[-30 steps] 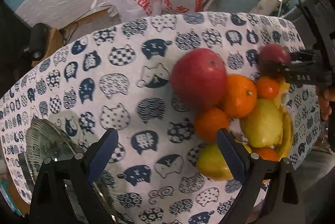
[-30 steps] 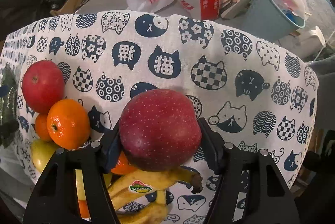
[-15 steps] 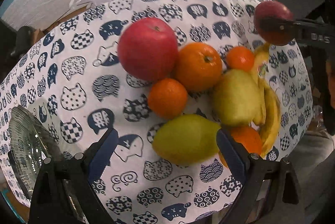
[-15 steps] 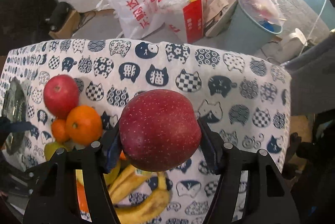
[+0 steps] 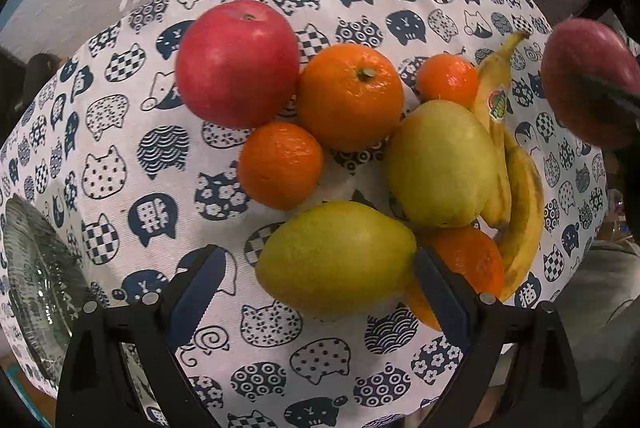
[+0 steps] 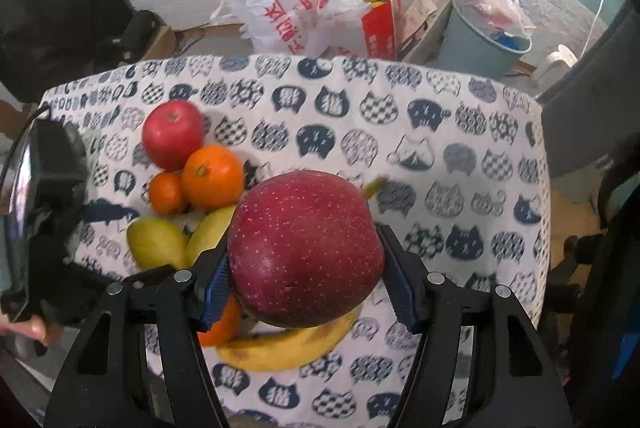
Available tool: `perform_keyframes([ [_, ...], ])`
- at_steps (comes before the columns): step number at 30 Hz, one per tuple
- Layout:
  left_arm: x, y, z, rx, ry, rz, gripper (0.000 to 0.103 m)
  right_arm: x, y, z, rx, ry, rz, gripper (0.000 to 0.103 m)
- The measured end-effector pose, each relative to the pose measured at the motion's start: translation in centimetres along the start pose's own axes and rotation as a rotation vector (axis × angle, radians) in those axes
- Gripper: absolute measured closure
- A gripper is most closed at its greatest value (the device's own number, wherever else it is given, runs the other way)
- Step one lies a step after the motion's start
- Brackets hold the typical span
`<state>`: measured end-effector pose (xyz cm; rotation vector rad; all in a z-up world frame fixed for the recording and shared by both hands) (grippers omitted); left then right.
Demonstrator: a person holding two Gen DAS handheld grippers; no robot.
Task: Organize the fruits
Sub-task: 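Grasp the yellow pear with the left gripper while the right gripper lifts the apple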
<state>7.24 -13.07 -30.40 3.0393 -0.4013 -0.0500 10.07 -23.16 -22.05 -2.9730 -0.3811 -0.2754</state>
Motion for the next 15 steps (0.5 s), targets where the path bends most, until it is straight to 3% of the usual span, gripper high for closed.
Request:
perform_keyframes([
  [4, 0.6, 1.0, 0.9, 0.008, 0.008, 0.005, 0.005, -1.4, -0.7, 0.4, 0.008, -0.010, 0.002, 0.038],
  [8, 1.1, 1.1, 1.7, -0.036, 0.002, -0.009, 0.005, -2.3, -1.0, 0.9, 0.030, -0.022, 0.014, 0.037],
  [12, 1.4, 0.2, 2.8, -0.142, -0.015, -0.084, 0.005, -2.3, -1.0, 1.0, 0.028, -0.024, 0.015, 0.037],
  [15, 1.2, 0.0, 3.0, -0.209, -0.019, -0.097, 0.012, -2.1, -0.8, 1.1, 0.031, -0.022, 0.025, 0.037],
])
Point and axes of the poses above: each gripper's, at about its wrist camera, not at the fingertips, and z roughly the way its jaws point, y to its right, x to its top, the point moved 10 cm from there along z, roughly the way its jaws point, and after that the axes turned 8 degrees about -y, right-handed, at the moved point
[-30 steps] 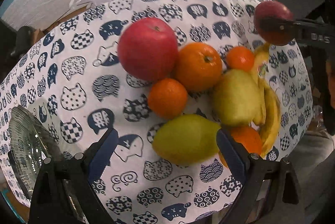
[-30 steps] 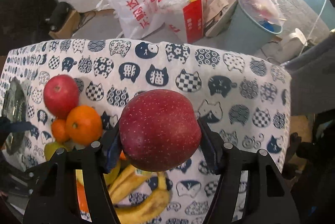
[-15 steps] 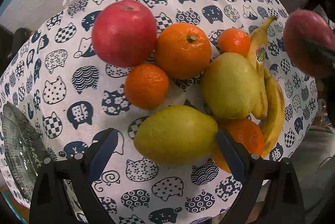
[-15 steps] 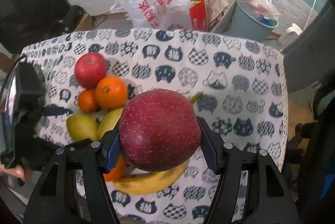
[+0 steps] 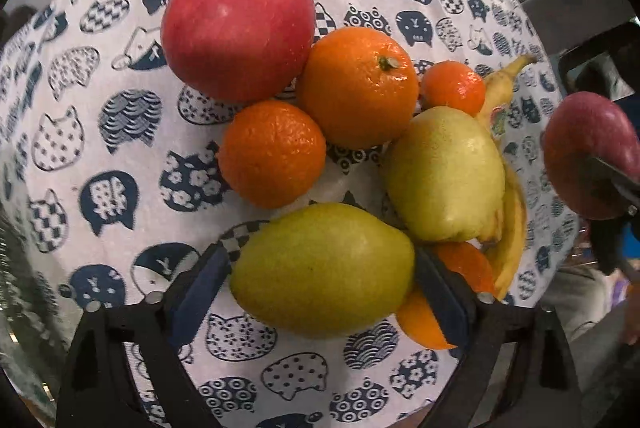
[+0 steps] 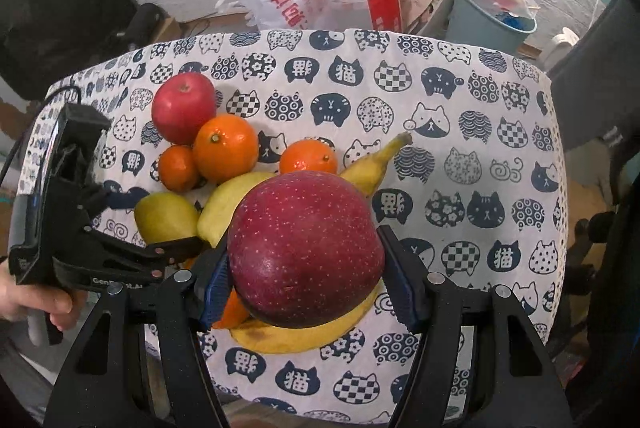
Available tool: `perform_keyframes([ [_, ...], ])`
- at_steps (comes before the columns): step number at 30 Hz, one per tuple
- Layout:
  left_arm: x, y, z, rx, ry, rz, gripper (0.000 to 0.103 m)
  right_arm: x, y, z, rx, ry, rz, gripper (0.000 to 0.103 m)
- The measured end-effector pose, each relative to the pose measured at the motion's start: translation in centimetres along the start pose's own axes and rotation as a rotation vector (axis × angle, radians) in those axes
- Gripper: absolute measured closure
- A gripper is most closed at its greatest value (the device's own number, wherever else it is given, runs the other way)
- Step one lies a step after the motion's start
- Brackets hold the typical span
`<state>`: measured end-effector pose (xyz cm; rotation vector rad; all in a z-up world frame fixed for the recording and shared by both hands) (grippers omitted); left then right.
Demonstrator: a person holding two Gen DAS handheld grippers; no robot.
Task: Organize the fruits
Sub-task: 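Grasp the yellow pear with the left gripper while the right gripper lifts the apple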
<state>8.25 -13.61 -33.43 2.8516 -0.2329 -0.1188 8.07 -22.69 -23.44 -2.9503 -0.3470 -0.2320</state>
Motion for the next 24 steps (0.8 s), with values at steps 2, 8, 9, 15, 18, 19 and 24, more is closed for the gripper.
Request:
perform_keyframes([
  [2, 0.0, 0.2, 0.0, -0.028, 0.000, 0.005, 0.020, 0.2, 0.0, 0.1, 0.003, 0.001, 0.003, 0.037],
  [8, -0.2, 0.8, -0.3, -0.019, 0.004, 0.009, 0.020, 0.4, -0.8, 0.5, 0.007, -0.006, -0.017, 0.037],
  [9, -0.3, 0.7, -0.5, -0.007, 0.007, 0.017, 0.020, 0.4, -1.0, 0.5, 0.008, -0.006, -0.021, 0.037],
  [15, -0.7, 0.0, -1.5, 0.062, 0.034, 0.047, 0.020, 0.4, -1.7, 0.4, 0.003, 0.000, -0.041, 0.037],
  [18, -0.9, -0.8, -2.2, 0.096, 0.052, 0.040, 0.020, 0.3, -2.0, 0.3, 0.002, 0.003, -0.049, 0.037],
  [19, -1.0, -1.1, -2.5, 0.103, 0.059, 0.036, 0.020, 0.4, -2.2, 0.2, 0.000, 0.005, -0.055, 0.037],
  [24, -1.2, -2.2, -4.7, 0.140, 0.109, 0.033, 0.020, 0.7, -3.1, -0.3, -0.006, 0.022, -0.085, 0.037],
])
Point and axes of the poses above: each gripper's, at about its wrist camera, not at the fingertips, and z roughly the way its jaws point, y to its right, x to its top, the point moved 10 cm from there along z, roughly the way its jaws point, and after that the axes turned 8 degrees about -y, right-handed, at the moved point
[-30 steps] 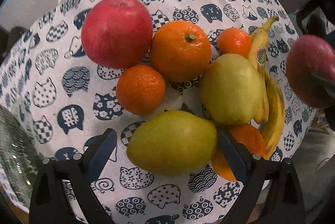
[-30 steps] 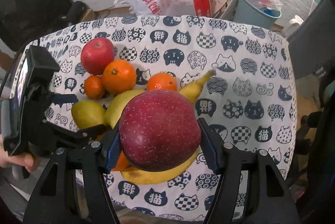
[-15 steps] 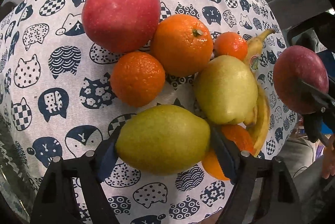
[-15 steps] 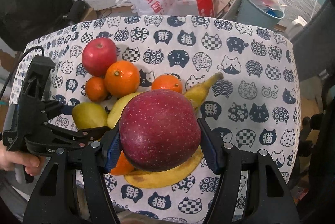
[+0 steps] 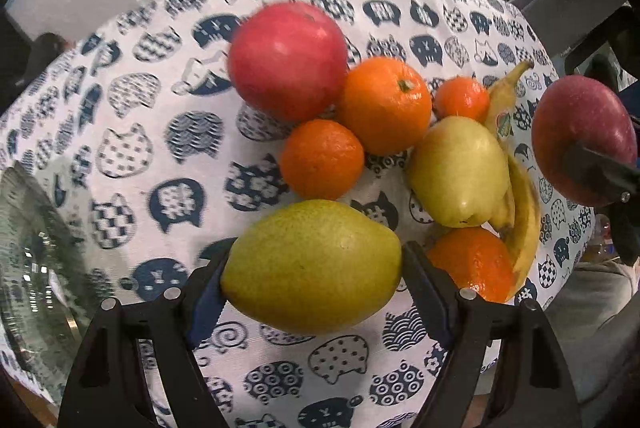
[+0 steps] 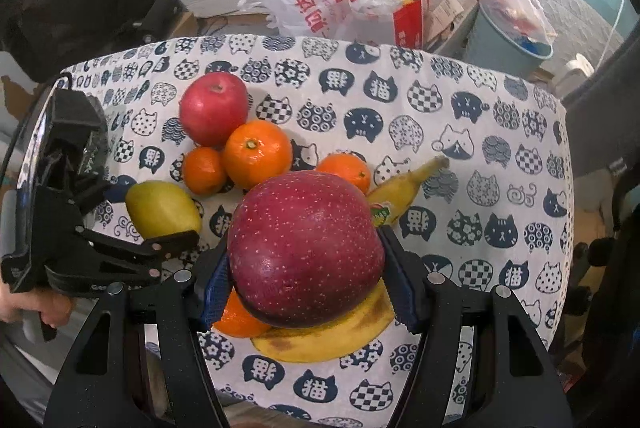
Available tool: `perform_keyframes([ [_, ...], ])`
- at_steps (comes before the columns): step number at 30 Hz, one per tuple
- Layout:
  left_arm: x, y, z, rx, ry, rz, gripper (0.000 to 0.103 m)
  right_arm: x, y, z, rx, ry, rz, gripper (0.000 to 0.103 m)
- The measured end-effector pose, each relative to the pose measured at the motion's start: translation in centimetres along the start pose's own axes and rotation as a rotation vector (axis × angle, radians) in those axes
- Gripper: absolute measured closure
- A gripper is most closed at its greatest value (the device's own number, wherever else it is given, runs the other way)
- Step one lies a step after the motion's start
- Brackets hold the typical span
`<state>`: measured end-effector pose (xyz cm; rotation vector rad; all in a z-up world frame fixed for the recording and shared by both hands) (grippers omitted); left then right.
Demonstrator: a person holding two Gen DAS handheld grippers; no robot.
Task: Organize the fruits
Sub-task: 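Grasp the yellow pear with the left gripper while the right gripper lifts the apple, then carry the pear and apple to the glass plate and release both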
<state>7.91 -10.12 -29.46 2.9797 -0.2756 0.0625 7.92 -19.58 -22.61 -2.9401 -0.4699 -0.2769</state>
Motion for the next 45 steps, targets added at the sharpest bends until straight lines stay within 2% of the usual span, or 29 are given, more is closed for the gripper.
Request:
perform_keyframes([
  [15, -1.6, -3.3, -6.9, 0.059, 0.107, -0.026, 0.020, 2.1, -4.6, -2.3, 0.012, 0.081, -0.091, 0.037],
  [20, -2.0, -4.4, -9.2, 0.107, 0.163, -0.013, 0.020, 2.9, -6.9, -3.2, 0.025, 0.102, -0.126, 0.037],
  [27, -2.9, -6.8, -11.8, 0.124, 0.214, -0.041, 0.020, 4.0, -10.6, -4.0, 0.047, 0.122, -0.176, 0.037],
  [45, -7.0, -14.2, -13.9, 0.133, 0.254, -0.164, 0.020, 5.7, -20.0, -3.1, 0.108, 0.115, -0.286, 0.037],
])
Point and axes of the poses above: each gripper's, at about its wrist camera, not at the fingertips, and z roughly the way its jaws point, y to its right, x to its top, the point moved 10 cm from there along z, roughly the way its jaws point, and after that the axes turned 8 degrees about -y, right-handed, at the moved point
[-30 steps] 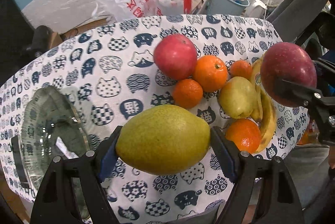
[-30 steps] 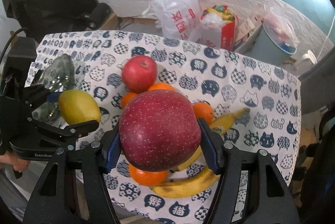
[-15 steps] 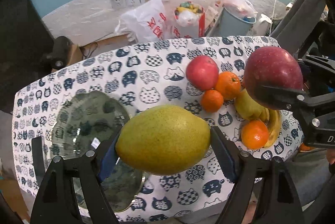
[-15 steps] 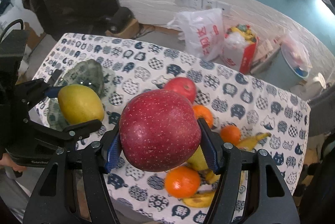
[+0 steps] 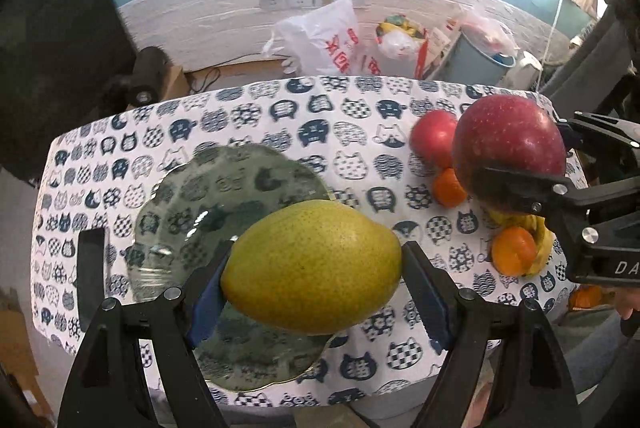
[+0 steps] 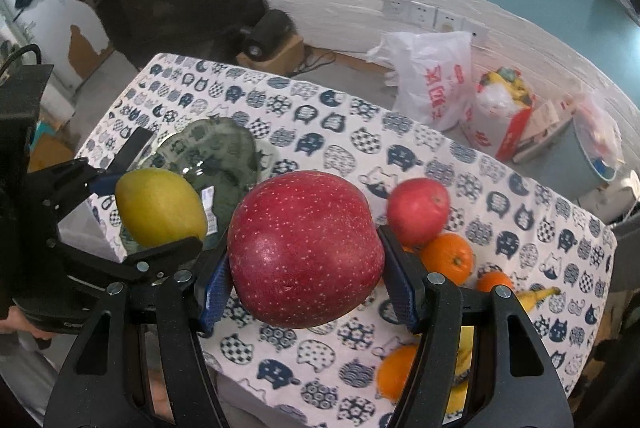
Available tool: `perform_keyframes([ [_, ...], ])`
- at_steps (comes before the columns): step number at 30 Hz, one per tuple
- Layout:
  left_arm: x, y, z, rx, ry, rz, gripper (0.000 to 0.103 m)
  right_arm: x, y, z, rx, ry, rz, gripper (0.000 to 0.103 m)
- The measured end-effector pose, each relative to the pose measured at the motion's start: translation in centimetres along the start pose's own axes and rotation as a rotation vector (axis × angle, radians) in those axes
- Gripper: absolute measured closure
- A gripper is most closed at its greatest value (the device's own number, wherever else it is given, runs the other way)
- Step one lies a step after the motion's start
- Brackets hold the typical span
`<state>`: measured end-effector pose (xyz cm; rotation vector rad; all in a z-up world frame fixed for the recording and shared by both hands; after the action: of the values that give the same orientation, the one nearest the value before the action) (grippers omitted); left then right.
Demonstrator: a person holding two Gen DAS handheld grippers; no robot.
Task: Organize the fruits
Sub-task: 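Carry the pear and apple to the glass plate and release both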
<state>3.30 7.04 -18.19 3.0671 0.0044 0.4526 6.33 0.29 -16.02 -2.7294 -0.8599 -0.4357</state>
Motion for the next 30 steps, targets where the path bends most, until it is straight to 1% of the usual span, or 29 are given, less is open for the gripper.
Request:
perform_keyframes([
  [6, -1.1, -3.4, -0.1, 0.021, 0.001, -0.049, 0.020, 1.2, -2.2, 1.4, 0.017, -0.018, -0.026, 0.037],
  [11, -2.4, -6.1, 0.7, 0.039, -0.016, -0.094, 0.020, 2.0, -4.2, 3.2, 0.038, -0.042, -0.047, 0.037],
  [21, -5.0, -10.1, 3.7, 0.074, -0.077, -0.135, 0.020, 2.7, -8.5, 7.4, 0.091, -0.103, -0.104, 0.037],
  [30, -7.1, -12.0, 6.9, 0.073, -0.160, -0.162, 0.020, 1.9, -10.4, 11.3, 0.092, -0.171, -0.155, 0.037],
])
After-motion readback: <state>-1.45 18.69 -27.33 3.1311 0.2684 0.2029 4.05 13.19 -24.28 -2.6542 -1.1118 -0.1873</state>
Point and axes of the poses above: each gripper's, at about its wrist camera, not at the fingertips, and z roughly the way its jaws point, y to its right, x to its top, the point moved 10 cm from there along z, roughly the way its jaws point, and after that the axes turned 8 degrees about -y, right-handed, at the moved point
